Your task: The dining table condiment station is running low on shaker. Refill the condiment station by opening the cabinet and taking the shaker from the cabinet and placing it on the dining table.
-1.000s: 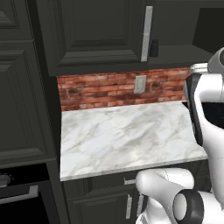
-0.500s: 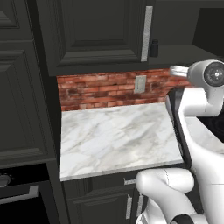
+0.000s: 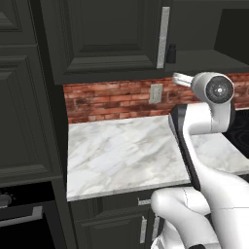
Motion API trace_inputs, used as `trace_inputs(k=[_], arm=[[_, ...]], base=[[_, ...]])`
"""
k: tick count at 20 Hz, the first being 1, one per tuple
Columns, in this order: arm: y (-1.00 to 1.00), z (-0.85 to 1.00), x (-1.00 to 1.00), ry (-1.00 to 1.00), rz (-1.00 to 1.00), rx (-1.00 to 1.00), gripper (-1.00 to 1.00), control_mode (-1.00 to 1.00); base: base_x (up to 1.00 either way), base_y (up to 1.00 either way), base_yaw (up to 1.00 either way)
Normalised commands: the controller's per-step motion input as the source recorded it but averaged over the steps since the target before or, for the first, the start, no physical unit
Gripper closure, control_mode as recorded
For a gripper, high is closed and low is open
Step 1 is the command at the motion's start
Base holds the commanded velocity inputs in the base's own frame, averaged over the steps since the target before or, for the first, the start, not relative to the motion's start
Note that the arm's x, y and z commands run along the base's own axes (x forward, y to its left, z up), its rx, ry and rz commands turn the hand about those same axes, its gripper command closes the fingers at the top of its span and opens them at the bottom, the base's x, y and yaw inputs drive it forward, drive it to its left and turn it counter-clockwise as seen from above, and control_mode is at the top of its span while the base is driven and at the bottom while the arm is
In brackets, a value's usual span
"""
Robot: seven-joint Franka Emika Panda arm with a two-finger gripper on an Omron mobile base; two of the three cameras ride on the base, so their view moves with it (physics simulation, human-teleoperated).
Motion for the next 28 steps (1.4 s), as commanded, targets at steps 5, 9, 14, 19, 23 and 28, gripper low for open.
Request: trace_inputs(k=[5,9,14,19,23,28], arm=[[0.18,0.01,-0.07,-0.06,0.01,0.01,-1.0,-1.0],[0.18,0.01,-0.1,-0.21,0.15,0.06,-1.0,-1.0],[0.07,0.05,0.03,-0.24,0.2,0.06,-1.0,-1.0],[0.01,0.29,0.15,-0.27,0.19,-0.06,-1.0,-1.0],[0.22,0.4,0.21,-0.22,0.08,-0.21,-1.0,-1.0],[0.23,0.48,0.12,-0.13,0.0,-0.27,-1.0,-1.0]], base=[[0.0,0.0,0.0],[0.0,0.0,0.0],[0.0,0.0,0.0],[0.0,0.0,0.0],[0.0,0.0,0.0],[0.0,0.0,0.0]])
